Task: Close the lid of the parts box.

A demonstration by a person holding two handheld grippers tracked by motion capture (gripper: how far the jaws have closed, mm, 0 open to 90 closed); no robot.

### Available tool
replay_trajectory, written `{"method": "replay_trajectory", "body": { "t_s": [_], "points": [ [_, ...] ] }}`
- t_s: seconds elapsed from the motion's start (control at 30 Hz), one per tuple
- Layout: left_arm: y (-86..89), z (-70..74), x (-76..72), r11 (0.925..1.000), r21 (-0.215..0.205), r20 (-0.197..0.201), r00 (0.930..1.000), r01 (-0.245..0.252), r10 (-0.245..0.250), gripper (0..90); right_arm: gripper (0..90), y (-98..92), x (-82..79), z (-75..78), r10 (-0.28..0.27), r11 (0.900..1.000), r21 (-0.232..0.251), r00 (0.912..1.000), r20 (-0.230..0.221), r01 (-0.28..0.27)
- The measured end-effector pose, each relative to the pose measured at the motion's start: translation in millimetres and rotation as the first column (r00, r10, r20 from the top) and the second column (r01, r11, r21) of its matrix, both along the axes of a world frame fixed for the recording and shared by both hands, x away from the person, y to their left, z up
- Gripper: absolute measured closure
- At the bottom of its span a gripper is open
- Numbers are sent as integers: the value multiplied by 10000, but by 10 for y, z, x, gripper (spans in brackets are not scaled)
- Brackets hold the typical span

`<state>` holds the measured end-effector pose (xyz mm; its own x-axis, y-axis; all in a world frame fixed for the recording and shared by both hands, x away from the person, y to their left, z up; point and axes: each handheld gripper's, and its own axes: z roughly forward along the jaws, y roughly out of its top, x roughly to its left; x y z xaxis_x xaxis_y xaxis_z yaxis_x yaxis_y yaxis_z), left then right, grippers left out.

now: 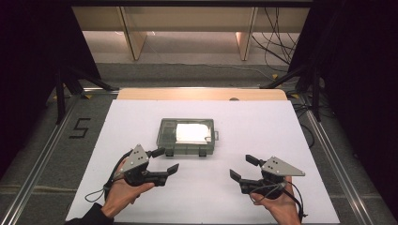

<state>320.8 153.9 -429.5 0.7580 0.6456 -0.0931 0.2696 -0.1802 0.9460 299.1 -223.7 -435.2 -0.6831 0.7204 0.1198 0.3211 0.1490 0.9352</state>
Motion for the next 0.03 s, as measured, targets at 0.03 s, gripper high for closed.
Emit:
{"method": "replay_trajectory", "body": {
  "t_s": [0.03],
  "points": [
    [-1,-1,2,10000,-10,7,10000,-13,13,240,215,2,2,-2,2,10000,42,10000,7,-2]
  ]
}}
